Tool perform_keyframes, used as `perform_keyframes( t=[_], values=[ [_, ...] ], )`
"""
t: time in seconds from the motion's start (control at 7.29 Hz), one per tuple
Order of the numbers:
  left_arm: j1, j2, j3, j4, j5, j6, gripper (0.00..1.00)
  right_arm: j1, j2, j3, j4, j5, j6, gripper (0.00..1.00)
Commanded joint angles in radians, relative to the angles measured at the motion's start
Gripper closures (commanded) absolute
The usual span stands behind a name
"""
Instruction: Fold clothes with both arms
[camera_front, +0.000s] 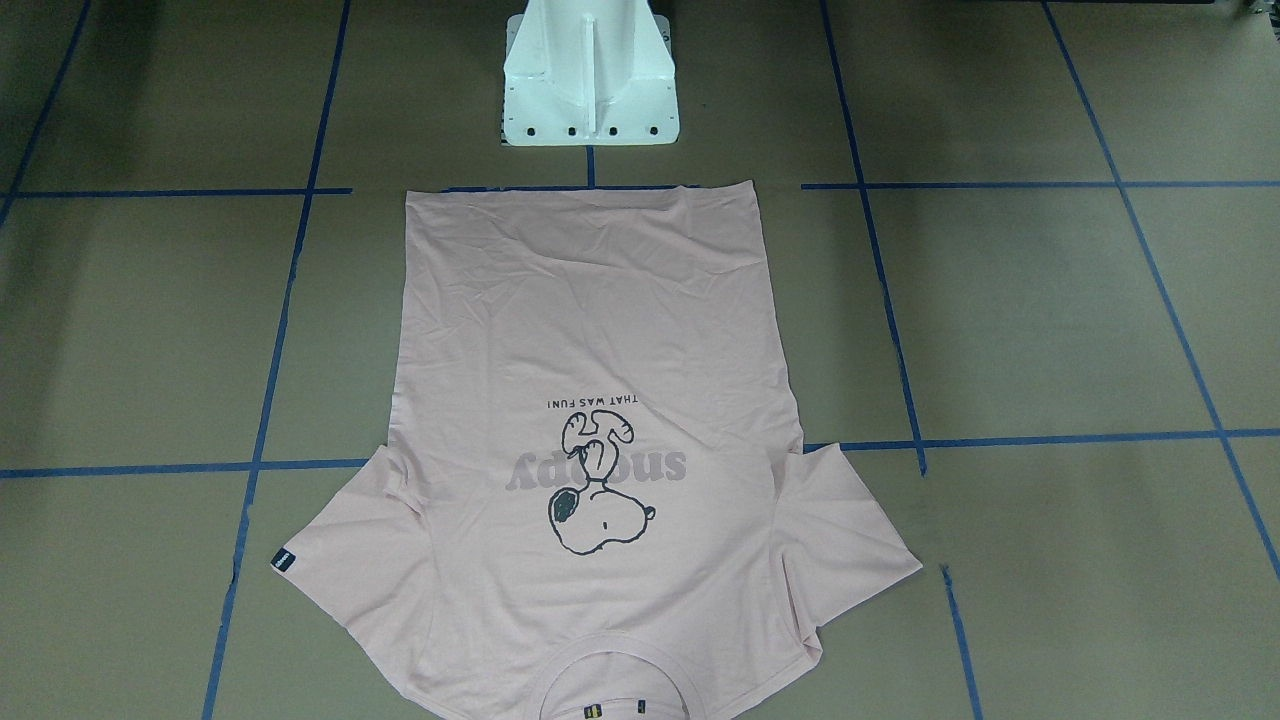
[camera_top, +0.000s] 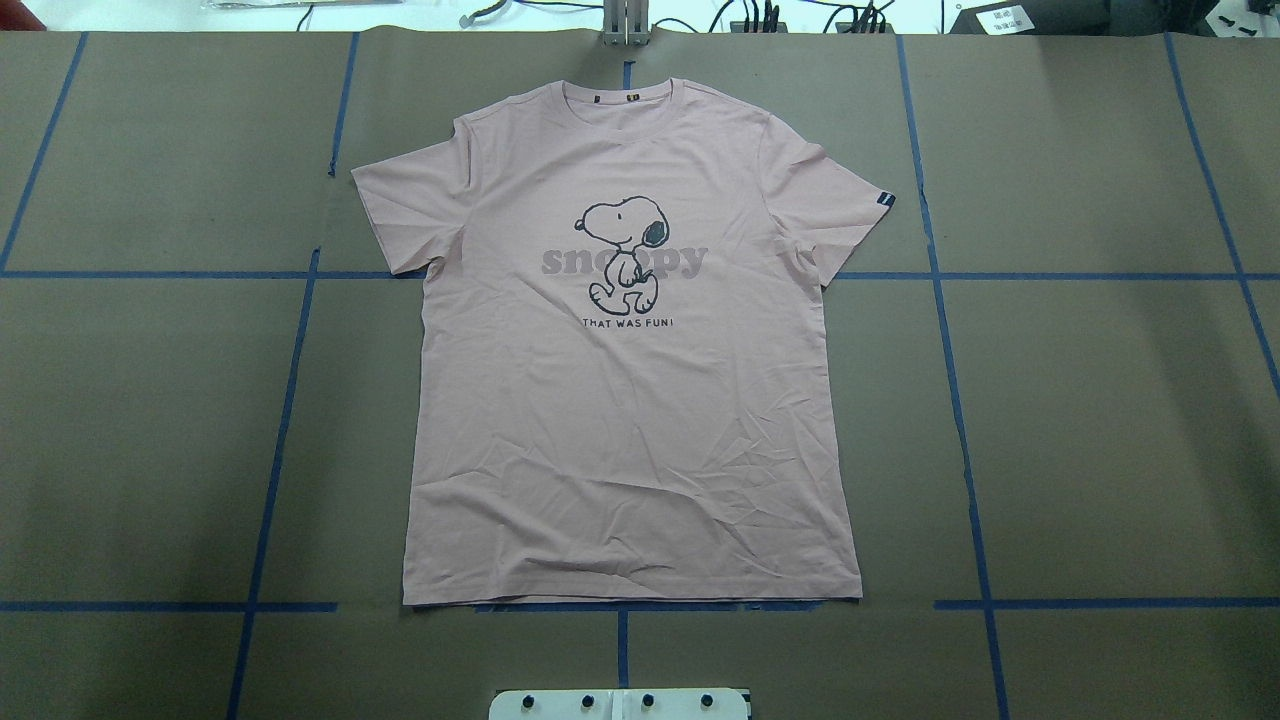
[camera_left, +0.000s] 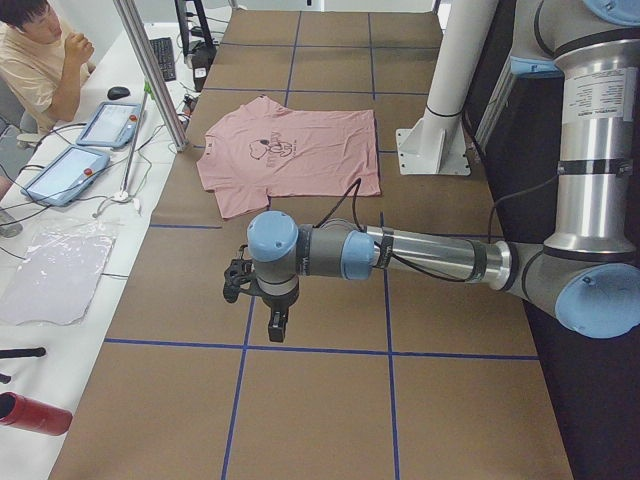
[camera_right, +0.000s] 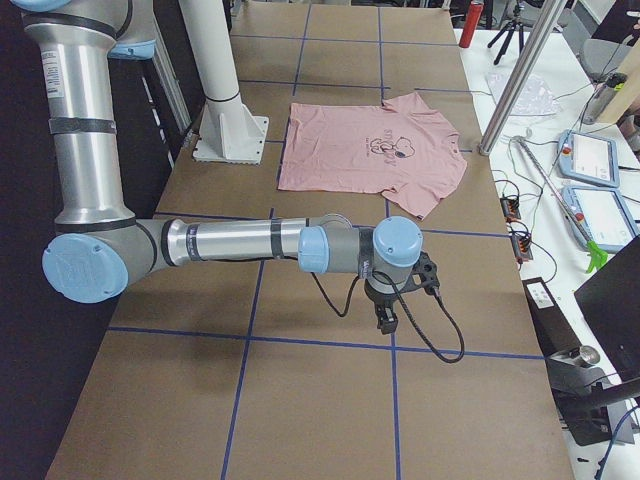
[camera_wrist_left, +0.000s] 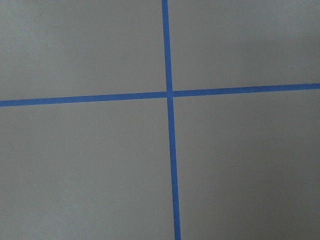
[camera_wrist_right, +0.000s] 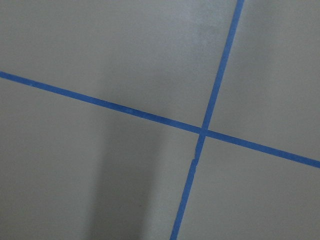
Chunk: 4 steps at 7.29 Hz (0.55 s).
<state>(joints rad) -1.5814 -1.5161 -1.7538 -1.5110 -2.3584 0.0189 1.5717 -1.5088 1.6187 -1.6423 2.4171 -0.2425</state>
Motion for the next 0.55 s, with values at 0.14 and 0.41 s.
perform_keyframes(
  t=[0.14,0.41],
  values=[
    [0.004,0.002,-0.009,-0.008,-0.022,-0.001,0.00,-0.169,0.036,0.116,0.024,0.017,0.272,0.00],
    [0.006,-0.001,-0.015,-0.064,-0.103,-0.007,0.00,-0.350,0.149,0.040,0.263,-0.030,0.735,0.00]
  ],
)
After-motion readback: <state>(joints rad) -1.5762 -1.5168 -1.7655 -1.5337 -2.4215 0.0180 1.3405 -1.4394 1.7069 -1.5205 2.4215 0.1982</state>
